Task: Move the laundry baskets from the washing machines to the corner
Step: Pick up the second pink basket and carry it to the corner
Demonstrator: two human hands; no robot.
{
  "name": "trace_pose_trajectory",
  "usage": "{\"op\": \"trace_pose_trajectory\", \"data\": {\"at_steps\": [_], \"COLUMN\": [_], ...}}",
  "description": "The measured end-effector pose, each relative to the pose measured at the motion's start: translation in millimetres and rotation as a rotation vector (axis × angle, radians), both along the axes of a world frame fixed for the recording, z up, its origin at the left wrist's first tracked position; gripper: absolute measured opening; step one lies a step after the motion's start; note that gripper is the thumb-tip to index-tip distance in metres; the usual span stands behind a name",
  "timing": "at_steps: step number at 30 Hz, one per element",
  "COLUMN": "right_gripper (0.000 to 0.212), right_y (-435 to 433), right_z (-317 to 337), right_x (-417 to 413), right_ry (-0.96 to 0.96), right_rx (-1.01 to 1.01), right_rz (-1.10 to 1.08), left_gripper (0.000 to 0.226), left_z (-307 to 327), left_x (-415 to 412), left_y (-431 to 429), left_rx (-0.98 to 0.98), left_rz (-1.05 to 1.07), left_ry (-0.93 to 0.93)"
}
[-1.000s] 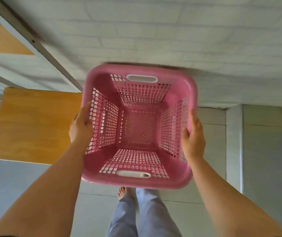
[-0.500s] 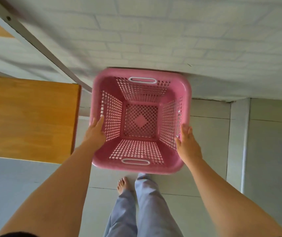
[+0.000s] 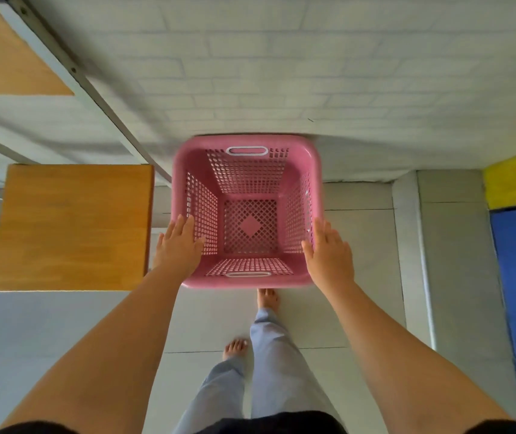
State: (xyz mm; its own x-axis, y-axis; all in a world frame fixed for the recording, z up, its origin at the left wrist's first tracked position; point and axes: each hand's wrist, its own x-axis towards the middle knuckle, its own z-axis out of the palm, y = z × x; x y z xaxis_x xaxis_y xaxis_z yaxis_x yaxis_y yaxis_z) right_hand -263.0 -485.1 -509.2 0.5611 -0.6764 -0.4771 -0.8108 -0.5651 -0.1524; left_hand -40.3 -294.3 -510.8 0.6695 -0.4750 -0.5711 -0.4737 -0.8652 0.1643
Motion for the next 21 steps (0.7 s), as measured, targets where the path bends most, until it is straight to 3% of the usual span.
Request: {"op": "trace_pose_trajectory", "data": {"at_steps": [11,21], "right_gripper": [0.057,0.058], "right_y": [105.4,190.1], "right_z": [84.2,108.9], "right_x": [-86.3,-227.7], "right_ry": [-0.157,-0.159], "right_rx": [-0.078,-0.057], "right_rz": [-0.181,-0.610], "left_gripper": [0.057,0.055], "left_z": [84.0,104.8], "left_x": [-64.3,-160.1], "left_y": [44.4,53.0], "left_rx": [-0.208,-0.240], "left_rz": [-0.279,-0.675], "left_ry": [-0.090,-0.066]}}
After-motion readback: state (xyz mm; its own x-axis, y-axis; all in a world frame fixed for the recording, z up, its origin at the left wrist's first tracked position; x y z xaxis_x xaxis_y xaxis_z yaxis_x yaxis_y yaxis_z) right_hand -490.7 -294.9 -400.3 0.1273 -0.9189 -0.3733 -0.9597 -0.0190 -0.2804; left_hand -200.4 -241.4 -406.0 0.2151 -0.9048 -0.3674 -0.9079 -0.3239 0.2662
